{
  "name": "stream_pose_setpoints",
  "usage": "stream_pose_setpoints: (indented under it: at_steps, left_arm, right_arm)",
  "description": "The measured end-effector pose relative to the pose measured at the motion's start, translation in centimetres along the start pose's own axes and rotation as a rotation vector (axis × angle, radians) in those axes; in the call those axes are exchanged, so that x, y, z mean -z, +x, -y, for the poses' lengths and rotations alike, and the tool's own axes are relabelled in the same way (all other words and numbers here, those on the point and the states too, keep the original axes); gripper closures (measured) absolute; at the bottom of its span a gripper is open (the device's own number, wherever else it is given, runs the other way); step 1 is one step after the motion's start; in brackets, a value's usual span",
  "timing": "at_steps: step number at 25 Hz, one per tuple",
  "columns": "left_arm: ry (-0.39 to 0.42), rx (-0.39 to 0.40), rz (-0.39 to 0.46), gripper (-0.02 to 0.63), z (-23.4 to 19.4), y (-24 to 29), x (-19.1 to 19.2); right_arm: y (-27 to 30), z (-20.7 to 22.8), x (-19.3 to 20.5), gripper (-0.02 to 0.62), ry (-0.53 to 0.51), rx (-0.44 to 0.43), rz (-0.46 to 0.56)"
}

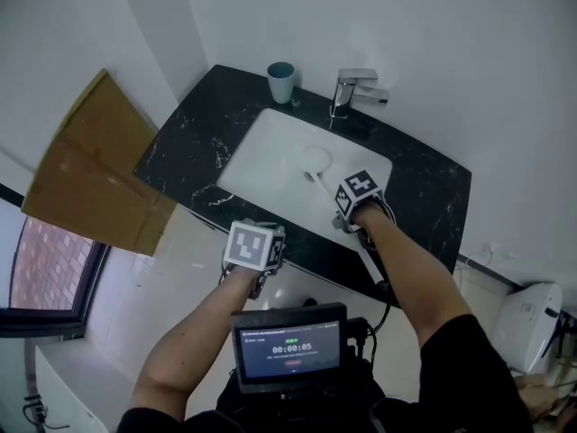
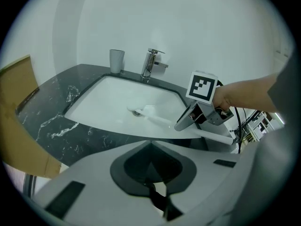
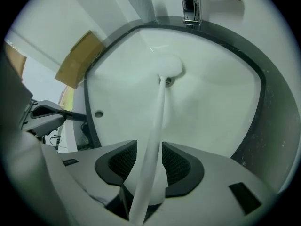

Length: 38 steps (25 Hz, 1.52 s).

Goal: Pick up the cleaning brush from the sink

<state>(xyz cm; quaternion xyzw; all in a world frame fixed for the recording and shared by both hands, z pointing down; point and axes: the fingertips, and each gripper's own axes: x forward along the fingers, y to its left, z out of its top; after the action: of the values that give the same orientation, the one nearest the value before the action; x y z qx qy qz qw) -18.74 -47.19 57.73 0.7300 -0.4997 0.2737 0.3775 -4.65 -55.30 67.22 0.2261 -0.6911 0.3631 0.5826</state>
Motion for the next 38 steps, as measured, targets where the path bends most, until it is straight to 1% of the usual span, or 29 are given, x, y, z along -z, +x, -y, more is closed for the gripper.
stream_pose_setpoints:
  at_steps: [6, 10, 11, 12, 13, 18, 21, 25, 30, 32, 33, 36, 38]
  left_arm:
    - [0.002, 0.009, 0.011, 0.597, 0.3, -0.2, 0.2]
    - [0.017, 0.010, 0.022, 0.597, -0.3, -0.6, 0.3]
    - [0.020, 0.009, 0.020, 0.597, -0.7, -0.8, 0.5]
    - [0.020, 0.009, 0.017, 0.597, -1.0, -0.9, 0.7]
    - [0.019, 0.010, 0.012, 0.597, -1.3, -1.1, 0.9]
    - [0.021, 0.010, 0.018, 0.597, -2.4, -2.1, 1.2]
    - [0.025, 0.018, 0.019, 0.597, -2.7, -2.5, 1.2]
    - [0.045, 0.028, 0.043, 0.597, -2.9, -3.4, 0.5]
    - [0.076, 0.061, 0.063, 0.597, -1.4, -5.1, 0.6]
    - [0.121, 0.071, 0.074, 0.597, -0.5, -5.8, 0.7]
    - [0.156, 0.076, 0.083, 0.597, 0.0, -6.2, 0.9]
    - [0.254, 0.091, 0.111, 0.597, 1.8, -7.0, 2.2]
    - [0.267, 0.099, 0.135, 0.597, 2.5, -7.6, 2.7]
  right_arm:
    - [1.1, 0.5, 0.9, 0.423, 0.001, 0.131, -0.119]
    - [2.0, 0.7, 1.8, 0.424, -0.045, 0.207, -0.209]
    - [2.2, 0.6, 1.9, 0.435, -0.058, 0.220, -0.222]
    - [2.4, 0.5, 1.8, 0.464, -0.069, 0.231, -0.226]
    - [2.6, 0.4, 1.7, 0.508, -0.074, 0.239, -0.225]
    - [2.4, 0.0, 1.7, 0.513, -0.062, 0.242, -0.216]
    - [2.3, -0.3, 1.4, 0.525, -0.034, 0.218, -0.181]
    - [1.3, -1.7, 1.6, 0.532, 0.008, 0.124, -0.125]
    - [-1.8, -3.7, 2.1, 0.531, 0.008, 0.083, -0.011]
    - [-3.5, -4.5, 2.3, 0.532, 0.016, 0.067, 0.049]
    - [-4.2, -4.9, 2.8, 0.532, 0.017, 0.054, 0.077]
    - [-6.2, -6.4, 5.3, 0.532, 0.005, 0.009, 0.146]
    - [-7.6, -7.3, 6.8, 0.532, 0.001, -0.019, 0.211]
